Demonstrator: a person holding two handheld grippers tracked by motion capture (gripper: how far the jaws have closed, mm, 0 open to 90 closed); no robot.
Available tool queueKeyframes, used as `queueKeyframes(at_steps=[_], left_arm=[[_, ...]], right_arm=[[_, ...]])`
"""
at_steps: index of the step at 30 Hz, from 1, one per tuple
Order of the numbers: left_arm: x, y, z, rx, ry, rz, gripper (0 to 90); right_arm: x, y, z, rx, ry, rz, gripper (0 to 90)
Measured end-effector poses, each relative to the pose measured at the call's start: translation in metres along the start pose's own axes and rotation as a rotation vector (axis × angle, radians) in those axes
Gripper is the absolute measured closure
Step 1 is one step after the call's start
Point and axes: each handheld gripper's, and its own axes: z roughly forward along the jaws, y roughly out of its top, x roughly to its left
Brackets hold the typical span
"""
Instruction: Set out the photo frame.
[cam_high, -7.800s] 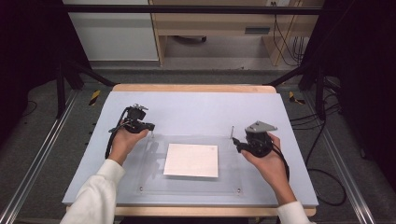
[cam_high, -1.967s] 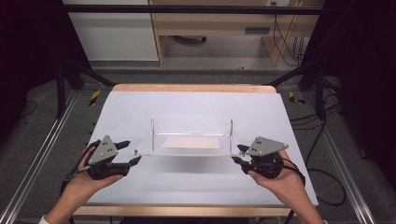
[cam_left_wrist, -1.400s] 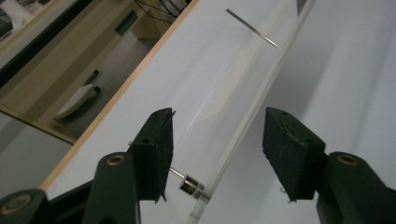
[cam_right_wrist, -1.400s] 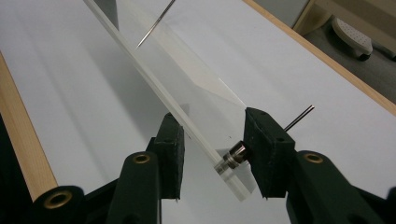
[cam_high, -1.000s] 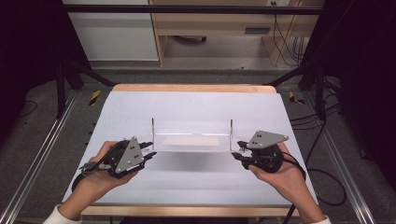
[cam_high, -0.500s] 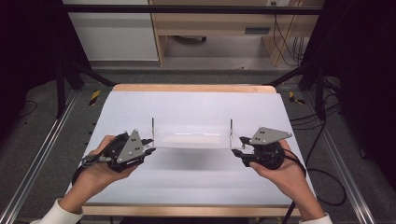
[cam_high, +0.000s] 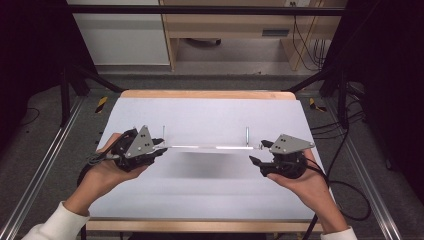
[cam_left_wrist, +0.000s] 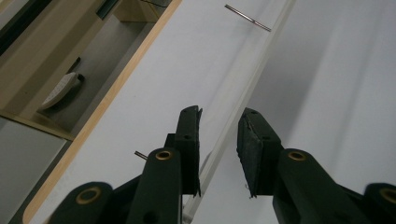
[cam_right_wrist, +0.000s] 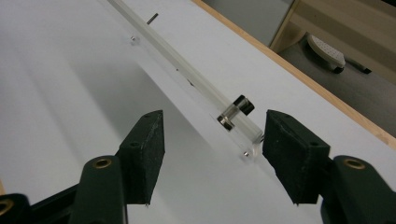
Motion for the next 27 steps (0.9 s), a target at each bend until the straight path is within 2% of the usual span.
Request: queueKeyframes(at_steps=[6,10,15,19,22,25,27], left_arm=[[0.015,0.007,0.003,-0.002,-0.017,-0.009,69.0],[0.025,0.011,0.005,0.003,-0.025,-0.003,68.7],[0.035,0.014,0.008,-0.007,-0.027,-0.017,67.6],[0.041,0.014,0.011,-0.042,0.001,-0.064,63.6],[0.048,0.012,0.011,-0.083,0.032,-0.096,52.7],[0.053,0.009,0.01,-0.128,0.054,-0.146,42.3],[0.055,0.007,0.009,-0.155,0.053,-0.17,40.1]], right_arm=[[-0.011,0.006,0.002,-0.043,0.004,0.012,47.3],[-0.018,0.011,0.005,-0.067,-0.01,0.012,53.2],[-0.027,0.016,0.01,-0.091,-0.03,0.011,62.2],[-0.033,0.022,0.013,-0.082,-0.036,0.031,62.6],[-0.038,0.026,0.016,-0.085,-0.043,0.04,62.9],[-0.043,0.029,0.018,-0.088,-0.039,0.055,63.0],[-0.046,0.031,0.02,-0.089,-0.039,0.06,63.0]])
